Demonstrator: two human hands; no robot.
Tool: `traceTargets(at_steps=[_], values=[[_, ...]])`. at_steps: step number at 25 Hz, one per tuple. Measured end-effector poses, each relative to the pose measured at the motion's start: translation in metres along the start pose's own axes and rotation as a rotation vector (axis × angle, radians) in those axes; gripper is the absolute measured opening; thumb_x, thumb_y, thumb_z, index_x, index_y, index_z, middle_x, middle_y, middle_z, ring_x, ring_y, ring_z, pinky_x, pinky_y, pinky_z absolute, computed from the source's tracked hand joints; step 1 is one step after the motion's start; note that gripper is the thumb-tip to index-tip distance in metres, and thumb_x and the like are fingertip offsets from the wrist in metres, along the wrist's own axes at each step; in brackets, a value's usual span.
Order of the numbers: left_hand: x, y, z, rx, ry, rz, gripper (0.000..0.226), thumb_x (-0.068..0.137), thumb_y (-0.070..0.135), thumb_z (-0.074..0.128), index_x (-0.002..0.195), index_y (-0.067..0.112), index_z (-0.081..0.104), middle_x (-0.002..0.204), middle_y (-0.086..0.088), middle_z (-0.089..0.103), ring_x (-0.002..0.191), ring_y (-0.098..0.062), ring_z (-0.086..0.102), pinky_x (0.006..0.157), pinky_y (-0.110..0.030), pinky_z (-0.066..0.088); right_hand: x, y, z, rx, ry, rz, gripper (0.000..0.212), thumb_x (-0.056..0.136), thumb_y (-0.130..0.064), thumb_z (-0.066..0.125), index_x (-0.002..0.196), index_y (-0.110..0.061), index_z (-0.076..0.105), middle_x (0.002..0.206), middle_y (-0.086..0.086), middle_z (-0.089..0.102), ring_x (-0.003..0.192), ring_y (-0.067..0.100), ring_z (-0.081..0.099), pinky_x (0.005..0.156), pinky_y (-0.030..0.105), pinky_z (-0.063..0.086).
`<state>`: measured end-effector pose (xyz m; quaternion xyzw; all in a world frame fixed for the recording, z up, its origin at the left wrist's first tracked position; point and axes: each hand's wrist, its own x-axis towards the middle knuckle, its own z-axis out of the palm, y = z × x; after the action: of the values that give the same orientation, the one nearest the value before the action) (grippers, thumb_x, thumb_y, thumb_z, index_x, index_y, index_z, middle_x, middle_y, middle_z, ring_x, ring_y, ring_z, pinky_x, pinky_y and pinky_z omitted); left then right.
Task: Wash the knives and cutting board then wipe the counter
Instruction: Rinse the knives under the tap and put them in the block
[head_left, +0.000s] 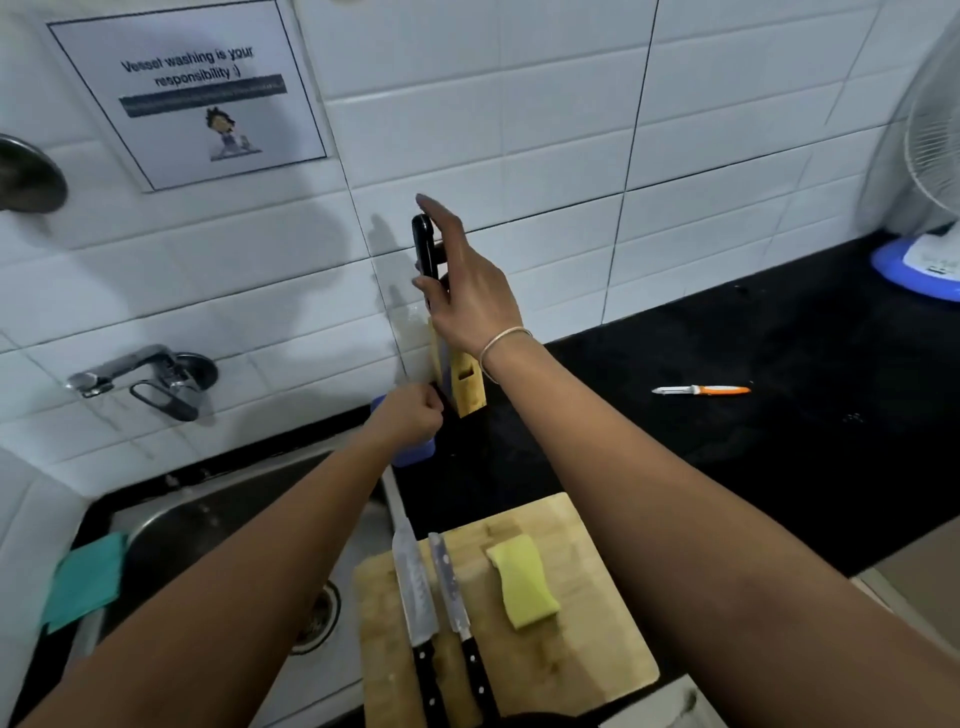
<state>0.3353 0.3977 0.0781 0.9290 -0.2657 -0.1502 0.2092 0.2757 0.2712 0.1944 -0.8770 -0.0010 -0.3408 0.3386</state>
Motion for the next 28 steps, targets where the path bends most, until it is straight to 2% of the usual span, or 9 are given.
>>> traceTargets(at_steps=[3, 6, 9, 11, 13, 16, 19, 24, 28], values=[[0.004, -0.010, 0.001, 0.042, -0.104, -0.049, 0.013, 0.090, 0.009, 0.048, 0.090, 0.014, 0.061, 0.098, -0.011, 0.064, 0.087, -0.022, 0.057, 0.076, -0.029, 0.042, 0.022, 0.003, 0.000, -0.043, -0.024, -0.107, 0.085, 0.087, -0.011, 0.060, 0.154, -0.036, 0.013, 0.119, 0.001, 0.064, 0.055, 0.016, 0.052, 0.054, 0.035, 0.050], [0.007, -0.012, 0.006, 0.085, -0.120, -0.055, 0.037, 0.094, 0.013, 0.048, 0.128, 0.012, 0.063, 0.130, -0.008, 0.063, 0.118, -0.025, 0.058, 0.095, -0.029, 0.043, 0.041, 0.004, 0.002, -0.026, -0.031, -0.174, 0.078, 0.088, -0.011, 0.057, 0.153, -0.035, 0.021, 0.121, -0.002, 0.063, 0.067, 0.019, 0.057, 0.064, 0.038, 0.054], [0.017, 0.001, 0.011, 0.125, -0.091, 0.018, 0.053, 0.090, 0.017, 0.054, 0.142, 0.014, 0.050, 0.143, -0.011, 0.052, 0.131, -0.029, 0.048, 0.107, -0.035, 0.039, 0.056, 0.011, -0.001, 0.055, 0.001, -0.194, 0.074, 0.086, -0.008, 0.058, 0.150, -0.032, 0.030, 0.131, -0.010, 0.059, 0.078, 0.018, 0.063, 0.075, 0.039, 0.056], [0.026, 0.010, 0.015, 0.169, -0.067, 0.037, 0.062, 0.090, 0.025, 0.057, 0.149, 0.016, 0.039, 0.154, -0.013, 0.037, 0.142, -0.034, 0.034, 0.115, -0.045, 0.032, 0.064, 0.016, -0.005, 0.124, 0.040, -0.186, 0.071, 0.085, -0.008, 0.058, 0.148, -0.031, 0.032, 0.128, -0.012, 0.061, 0.084, 0.015, 0.066, 0.079, 0.038, 0.056], [0.034, 0.019, 0.020, 0.183, -0.093, 0.006, 0.077, 0.092, 0.031, 0.057, 0.157, 0.015, 0.019, 0.166, -0.010, 0.011, 0.151, -0.035, 0.012, 0.120, -0.052, 0.022, 0.070, 0.020, -0.009, 0.169, 0.083, -0.187, 0.069, 0.085, -0.006, 0.057, 0.147, -0.028, 0.034, 0.131, -0.015, 0.056, 0.086, 0.011, 0.065, 0.079, 0.036, 0.056], [0.044, 0.031, 0.024, 0.232, -0.118, -0.018, 0.088, 0.094, 0.034, 0.055, 0.159, 0.015, -0.001, 0.167, -0.006, -0.010, 0.153, -0.036, -0.002, 0.123, -0.053, 0.015, 0.078, 0.024, -0.017, 0.182, 0.138, -0.207, 0.069, 0.084, -0.002, 0.055, 0.146, -0.025, 0.037, 0.138, -0.021, 0.043, 0.087, 0.007, 0.064, 0.075, 0.033, 0.057], [0.047, 0.036, 0.021, 0.329, -0.090, -0.005, 0.089, 0.092, 0.034, 0.054, 0.159, 0.015, -0.001, 0.167, -0.005, -0.008, 0.150, -0.040, 0.007, 0.120, -0.054, 0.017, 0.079, 0.027, -0.022, 0.162, 0.155, -0.205, 0.070, 0.084, 0.000, 0.054, 0.146, -0.027, 0.036, 0.138, -0.021, 0.045, 0.090, 0.004, 0.063, 0.075, 0.028, 0.056], [0.043, 0.043, 0.019, 0.388, 0.102, -0.008, 0.077, 0.088, 0.034, 0.051, 0.155, 0.013, 0.021, 0.165, -0.007, 0.017, 0.140, -0.040, 0.028, 0.112, -0.053, 0.027, 0.074, 0.028, -0.025, 0.154, 0.174, -0.211, 0.072, 0.085, 0.002, 0.051, 0.148, -0.028, 0.034, 0.138, -0.017, 0.049, 0.091, 0.001, 0.062, 0.074, 0.020, 0.054], [0.043, 0.044, 0.016, 0.404, 0.062, -0.022, 0.074, 0.089, 0.038, 0.050, 0.153, 0.013, 0.023, 0.164, -0.006, 0.020, 0.137, -0.040, 0.033, 0.108, -0.053, 0.031, 0.072, 0.029, -0.028, 0.136, 0.184, -0.222, 0.071, 0.085, 0.003, 0.051, 0.148, -0.026, 0.035, 0.136, -0.013, 0.053, 0.093, 0.001, 0.060, 0.071, 0.009, 0.045]])
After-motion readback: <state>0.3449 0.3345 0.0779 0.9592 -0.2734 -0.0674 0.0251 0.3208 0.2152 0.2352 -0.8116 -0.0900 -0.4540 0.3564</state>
